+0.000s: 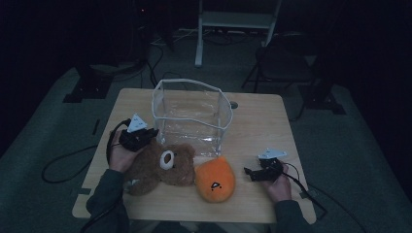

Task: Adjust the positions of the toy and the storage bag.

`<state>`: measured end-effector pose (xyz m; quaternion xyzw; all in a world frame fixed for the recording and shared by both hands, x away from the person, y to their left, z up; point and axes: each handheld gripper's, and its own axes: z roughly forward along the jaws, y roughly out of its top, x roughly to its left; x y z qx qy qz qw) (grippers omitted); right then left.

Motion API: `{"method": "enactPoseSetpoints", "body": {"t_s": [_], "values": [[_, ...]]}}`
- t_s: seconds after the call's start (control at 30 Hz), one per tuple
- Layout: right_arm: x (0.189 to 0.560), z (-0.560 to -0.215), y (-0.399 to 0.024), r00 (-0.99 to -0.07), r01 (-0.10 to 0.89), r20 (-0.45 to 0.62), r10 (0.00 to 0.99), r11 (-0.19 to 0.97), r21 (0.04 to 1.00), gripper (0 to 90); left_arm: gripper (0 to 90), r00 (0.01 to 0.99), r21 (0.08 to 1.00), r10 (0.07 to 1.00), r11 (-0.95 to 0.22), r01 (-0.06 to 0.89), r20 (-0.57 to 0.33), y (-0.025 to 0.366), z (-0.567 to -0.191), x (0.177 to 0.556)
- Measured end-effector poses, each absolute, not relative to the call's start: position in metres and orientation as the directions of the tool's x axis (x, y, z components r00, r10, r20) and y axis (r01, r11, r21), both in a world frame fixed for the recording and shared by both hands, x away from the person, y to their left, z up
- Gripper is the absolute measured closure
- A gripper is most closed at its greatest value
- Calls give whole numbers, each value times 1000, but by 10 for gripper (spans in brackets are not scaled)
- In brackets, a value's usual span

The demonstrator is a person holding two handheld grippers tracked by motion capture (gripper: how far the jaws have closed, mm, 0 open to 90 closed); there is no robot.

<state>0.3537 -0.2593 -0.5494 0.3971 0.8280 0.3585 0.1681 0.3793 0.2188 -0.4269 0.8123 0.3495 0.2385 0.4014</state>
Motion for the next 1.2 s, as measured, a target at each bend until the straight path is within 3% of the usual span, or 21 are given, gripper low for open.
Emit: {"method": "enactPoseSetpoints", "body": {"t_s": [0.23,0.37,1.2], "values": [[354,-549,-259,-629,536,6,778,428,727,144,612,655,828,749,-427,363,98,226,-421,370],[354,-549,-259,-629,537,6,778,428,727,144,548,671,826,735,-438,356,100,228,-418,365],[354,-549,-259,-629,537,6,778,428,727,144,411,751,804,657,-481,350,66,228,-435,337]]}}
